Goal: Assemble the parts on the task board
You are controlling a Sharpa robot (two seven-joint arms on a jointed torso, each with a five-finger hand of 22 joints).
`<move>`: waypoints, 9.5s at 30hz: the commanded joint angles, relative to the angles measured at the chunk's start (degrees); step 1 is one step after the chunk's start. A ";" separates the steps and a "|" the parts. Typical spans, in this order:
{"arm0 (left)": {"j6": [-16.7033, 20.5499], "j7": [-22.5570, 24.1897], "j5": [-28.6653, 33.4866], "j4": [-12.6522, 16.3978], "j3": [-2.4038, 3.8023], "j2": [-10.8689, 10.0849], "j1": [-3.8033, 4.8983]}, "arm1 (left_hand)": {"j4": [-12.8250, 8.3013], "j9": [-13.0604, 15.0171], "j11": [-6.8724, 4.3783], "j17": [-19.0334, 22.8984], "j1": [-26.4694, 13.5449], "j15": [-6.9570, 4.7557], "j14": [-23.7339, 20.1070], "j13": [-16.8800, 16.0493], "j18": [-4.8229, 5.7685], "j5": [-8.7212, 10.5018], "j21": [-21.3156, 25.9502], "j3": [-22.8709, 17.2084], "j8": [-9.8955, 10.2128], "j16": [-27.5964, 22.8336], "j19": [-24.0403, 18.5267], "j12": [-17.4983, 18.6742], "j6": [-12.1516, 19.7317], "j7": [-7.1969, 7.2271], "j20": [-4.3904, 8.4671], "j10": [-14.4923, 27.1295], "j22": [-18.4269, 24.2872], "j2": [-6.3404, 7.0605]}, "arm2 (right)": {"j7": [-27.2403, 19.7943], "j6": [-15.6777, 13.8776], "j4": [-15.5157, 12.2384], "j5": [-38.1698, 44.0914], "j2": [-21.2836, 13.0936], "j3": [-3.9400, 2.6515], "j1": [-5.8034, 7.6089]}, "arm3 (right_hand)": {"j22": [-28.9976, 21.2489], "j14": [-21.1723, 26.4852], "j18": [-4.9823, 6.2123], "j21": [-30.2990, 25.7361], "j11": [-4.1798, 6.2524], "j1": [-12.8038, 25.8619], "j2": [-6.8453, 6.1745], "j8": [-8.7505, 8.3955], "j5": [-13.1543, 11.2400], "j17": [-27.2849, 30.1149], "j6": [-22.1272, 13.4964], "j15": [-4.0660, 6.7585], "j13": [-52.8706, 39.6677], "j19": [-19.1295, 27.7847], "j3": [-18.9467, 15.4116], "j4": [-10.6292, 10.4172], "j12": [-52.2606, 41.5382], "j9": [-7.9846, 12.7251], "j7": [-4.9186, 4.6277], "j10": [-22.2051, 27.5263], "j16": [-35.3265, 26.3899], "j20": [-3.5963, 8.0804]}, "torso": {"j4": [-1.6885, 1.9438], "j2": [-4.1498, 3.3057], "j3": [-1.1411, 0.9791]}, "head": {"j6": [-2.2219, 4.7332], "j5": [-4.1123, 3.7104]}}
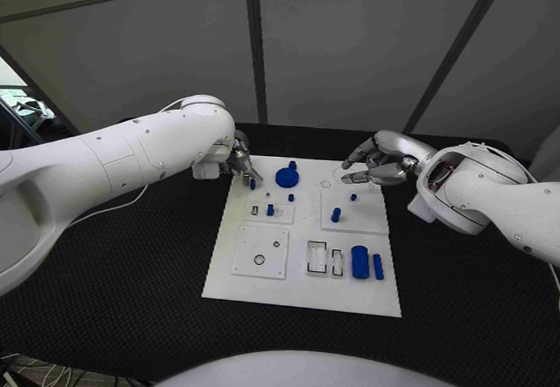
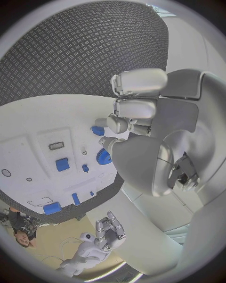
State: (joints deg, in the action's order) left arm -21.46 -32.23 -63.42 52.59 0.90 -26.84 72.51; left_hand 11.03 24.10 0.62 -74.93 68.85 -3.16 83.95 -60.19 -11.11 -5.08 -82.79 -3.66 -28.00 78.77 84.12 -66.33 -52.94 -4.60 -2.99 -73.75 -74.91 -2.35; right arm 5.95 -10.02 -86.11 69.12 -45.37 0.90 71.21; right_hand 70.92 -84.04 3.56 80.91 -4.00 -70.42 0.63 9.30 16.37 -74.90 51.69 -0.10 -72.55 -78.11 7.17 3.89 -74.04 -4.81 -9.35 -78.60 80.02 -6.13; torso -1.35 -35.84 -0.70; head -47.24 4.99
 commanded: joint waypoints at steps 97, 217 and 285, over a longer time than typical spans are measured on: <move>12.64 -2.53 -3.45 28.55 -0.11 -15.25 -4.86 | -14.89 5.09 -1.60 -2.96 -5.87 -1.28 2.92 0.48 9.13 -3.70 -1.02 -41.54 -7.51 0.58 1.90 0.11 0.99 1.12 1.12 -2.88 -7.84 6.83 | -0.44 0.70 0.62 0.13 0.15 -0.02 0.09 | -0.14 -2.58 0.59 -0.35 0.00 0.19 0.35 0.23 0.37 -0.40 0.21 0.43 0.06 0.30 0.15 -0.42 0.33 0.10 0.21 0.23 -0.44 0.09 | -0.03 -0.02 0.00 | -0.56 0.52; 33.43 24.92 -1.02 26.67 0.26 -13.72 -5.01 | -9.46 -5.74 5.04 32.13 8.46 4.89 -23.36 33.31 0.76 -3.42 49.93 -21.98 2.28 -35.63 -26.30 29.88 7.80 -4.45 -4.60 24.84 35.34 10.94 | -1.16 -0.06 0.93 0.13 0.12 -0.02 0.09 | -4.95 -1.17 1.54 -3.29 0.22 -0.25 0.34 0.46 0.43 4.65 0.55 0.65 8.26 3.18 0.90 -0.52 8.64 0.17 0.37 5.47 -4.85 0.24 | -0.10 -0.01 0.05 | -0.36 -0.68; 26.34 31.72 -23.35 13.23 -4.53 -2.60 -5.19 | -12.05 -16.61 3.12 4.66 10.19 2.39 1.79 50.71 7.57 -3.52 6.84 -23.53 12.08 0.23 0.44 40.83 -2.83 -2.67 -1.96 15.88 -2.20 12.01 | -1.47 -0.47 1.07 0.13 1.12 -0.01 0.07 | -6.23 -1.19 1.73 -4.40 0.40 -0.33 0.06 0.48 0.53 5.59 0.72 0.84 11.81 3.58 1.55 -0.63 12.22 0.28 0.50 6.57 -6.13 0.47 | -0.01 0.01 0.00 | -0.03 -1.99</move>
State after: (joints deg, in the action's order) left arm 5.44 -1.22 -86.43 65.87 -3.66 -29.55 67.28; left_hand -1.03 7.57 3.79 -70.33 78.96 -0.41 83.86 -9.53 -3.58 -8.63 -75.71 -26.97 -16.19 78.78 83.63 -25.69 -55.29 -7.36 -5.13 -57.49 -74.94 10.02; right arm 4.89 -10.10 -84.97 69.12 -44.31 0.93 71.17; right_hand 64.75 -84.03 4.45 76.72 -3.48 -70.42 0.63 9.60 16.60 -69.26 52.21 0.31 -60.81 -74.74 8.35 3.33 -62.02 -4.60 -8.84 -72.16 74.21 -5.62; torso -1.36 -35.85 -0.69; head -47.24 3.08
